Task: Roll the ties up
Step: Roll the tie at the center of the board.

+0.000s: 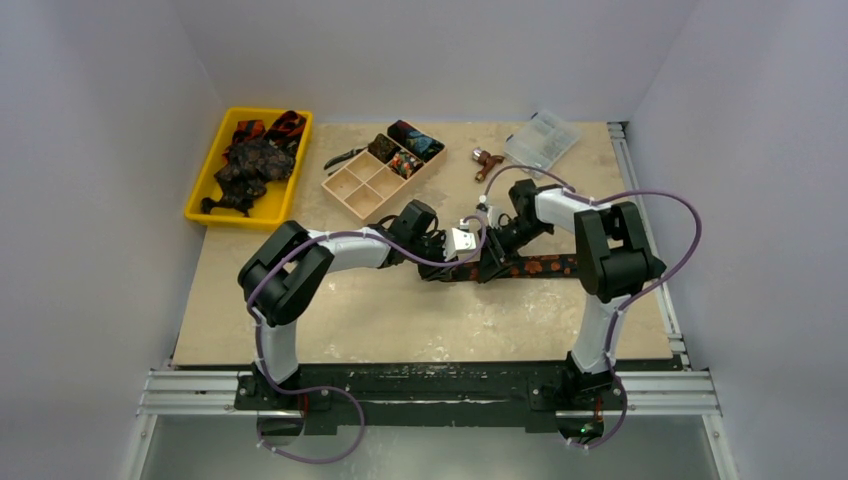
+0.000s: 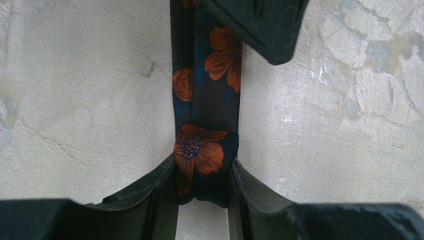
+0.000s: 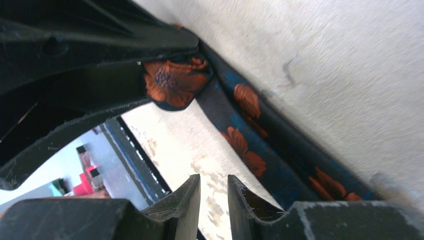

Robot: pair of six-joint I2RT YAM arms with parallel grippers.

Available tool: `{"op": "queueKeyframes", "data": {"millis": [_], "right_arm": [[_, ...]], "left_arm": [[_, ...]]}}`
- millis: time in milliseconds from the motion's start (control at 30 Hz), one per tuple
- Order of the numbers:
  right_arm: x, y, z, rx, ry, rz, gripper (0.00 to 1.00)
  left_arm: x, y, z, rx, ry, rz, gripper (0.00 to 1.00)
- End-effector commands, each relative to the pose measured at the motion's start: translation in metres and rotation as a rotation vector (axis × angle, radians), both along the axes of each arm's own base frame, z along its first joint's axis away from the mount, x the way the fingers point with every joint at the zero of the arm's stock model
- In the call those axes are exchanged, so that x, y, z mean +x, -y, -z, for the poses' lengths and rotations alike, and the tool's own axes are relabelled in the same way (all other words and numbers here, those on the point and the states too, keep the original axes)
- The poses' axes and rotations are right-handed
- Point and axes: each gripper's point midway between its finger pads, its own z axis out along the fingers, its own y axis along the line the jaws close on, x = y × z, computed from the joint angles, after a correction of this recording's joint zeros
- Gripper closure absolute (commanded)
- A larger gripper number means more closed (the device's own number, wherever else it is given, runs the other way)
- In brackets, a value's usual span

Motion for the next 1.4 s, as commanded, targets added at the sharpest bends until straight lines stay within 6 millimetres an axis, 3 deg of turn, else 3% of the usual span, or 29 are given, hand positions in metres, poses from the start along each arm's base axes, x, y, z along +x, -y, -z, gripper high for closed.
{"op": "queueKeyframes", "data": {"millis": [0, 133, 333, 467, 567, 667, 1000, 1200, 1367], "right_arm": [[0.041, -0.007, -0.003, -0.002, 0.122, 0.032, 0.72], [0.049, -0.006, -0.008, -0.007, 0.145, 0.029, 0.70], [0.039, -0.006, -0.015, 0.010, 0.131, -0.005, 0.71], [0.012, -0.004, -0.023, 0.043, 0.073, -0.038, 0.73], [-0.008, 0.002, -0.008, 0.023, 0.029, -0.040, 0.73], [-0.002, 0.004, 0.004, -0.005, 0.057, -0.026, 0.73], [0.036, -0.002, 0.010, -0.005, 0.085, 0.006, 0.72], [0.033, -0.008, -0.007, 0.038, 0.077, 0.007, 0.67], [0.031, -0.030, -0.032, 0.155, 0.033, 0.047, 0.61]], "left_arm": [[-0.031, -0.048, 0.060, 0.223, -0.139, -0.037, 0.84], [-0.032, -0.048, 0.059, 0.225, -0.138, -0.032, 0.84], [-0.032, -0.048, 0.059, 0.225, -0.137, -0.033, 0.84], [-0.031, -0.048, 0.059, 0.224, -0.137, -0.033, 0.84], [-0.031, -0.047, 0.059, 0.225, -0.135, -0.034, 0.83], [-0.030, -0.048, 0.059, 0.226, -0.134, -0.039, 0.83], [-0.031, -0.049, 0.060, 0.229, -0.136, -0.034, 0.83], [-0.031, -0.048, 0.059, 0.225, -0.132, -0.033, 0.83], [-0.031, -0.048, 0.060, 0.227, -0.134, -0.035, 0.83]]}}
